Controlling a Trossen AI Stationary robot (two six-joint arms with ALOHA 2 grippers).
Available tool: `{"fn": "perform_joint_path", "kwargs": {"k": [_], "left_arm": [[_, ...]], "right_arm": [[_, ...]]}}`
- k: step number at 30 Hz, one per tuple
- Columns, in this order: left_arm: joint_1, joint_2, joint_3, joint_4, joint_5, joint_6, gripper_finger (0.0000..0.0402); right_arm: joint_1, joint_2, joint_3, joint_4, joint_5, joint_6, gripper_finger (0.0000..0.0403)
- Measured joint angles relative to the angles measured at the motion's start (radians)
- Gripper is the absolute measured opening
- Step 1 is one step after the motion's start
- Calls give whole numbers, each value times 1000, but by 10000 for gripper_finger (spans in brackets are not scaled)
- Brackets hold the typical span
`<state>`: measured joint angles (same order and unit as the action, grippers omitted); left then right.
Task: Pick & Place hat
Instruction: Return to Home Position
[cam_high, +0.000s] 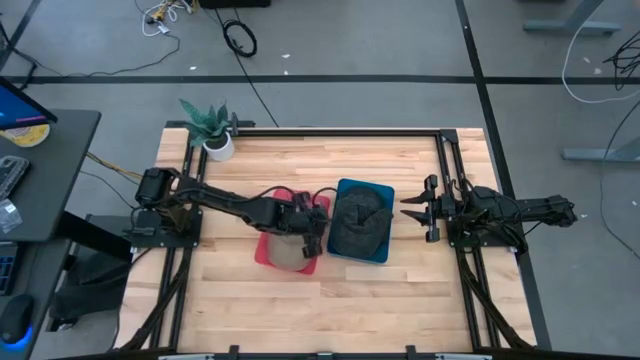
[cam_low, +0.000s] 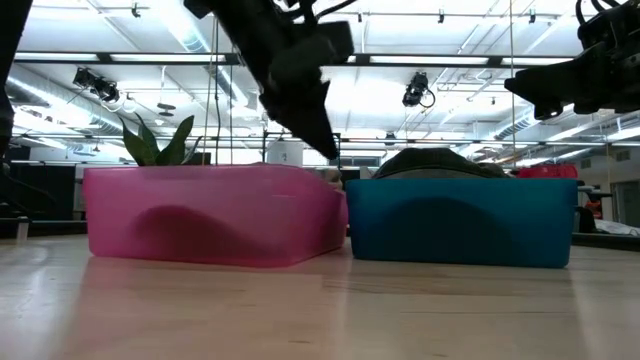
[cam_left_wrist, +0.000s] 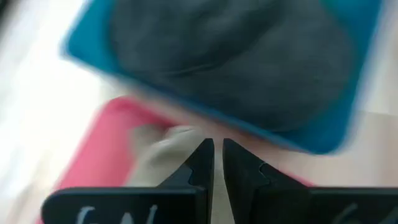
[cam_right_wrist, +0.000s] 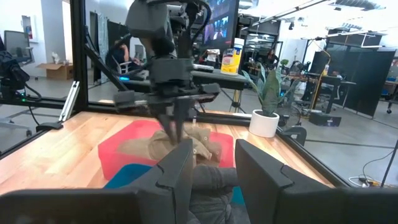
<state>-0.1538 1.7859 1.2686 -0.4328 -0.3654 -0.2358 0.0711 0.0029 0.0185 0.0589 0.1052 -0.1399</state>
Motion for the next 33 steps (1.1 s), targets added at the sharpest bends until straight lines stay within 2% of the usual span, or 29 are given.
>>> {"fn": "perform_joint_path", "kwargs": {"k": [3,5,16,28,33], "left_arm": [[-9,0,0,46,155,79,39],[-17,0,0,86,207,113,39],[-29,-2,0,142,210,203,39],[52,-28,0,89,335,234,39],[47,-36,0,78,341,247,39]], "right_arm": [[0,0,0,0,0,0,123],[0,0,0,0,0,0,123],[0,0,0,0,0,0,123],[0,0,0,0,0,0,123],[0,0,0,-1,0,0,123]]}}
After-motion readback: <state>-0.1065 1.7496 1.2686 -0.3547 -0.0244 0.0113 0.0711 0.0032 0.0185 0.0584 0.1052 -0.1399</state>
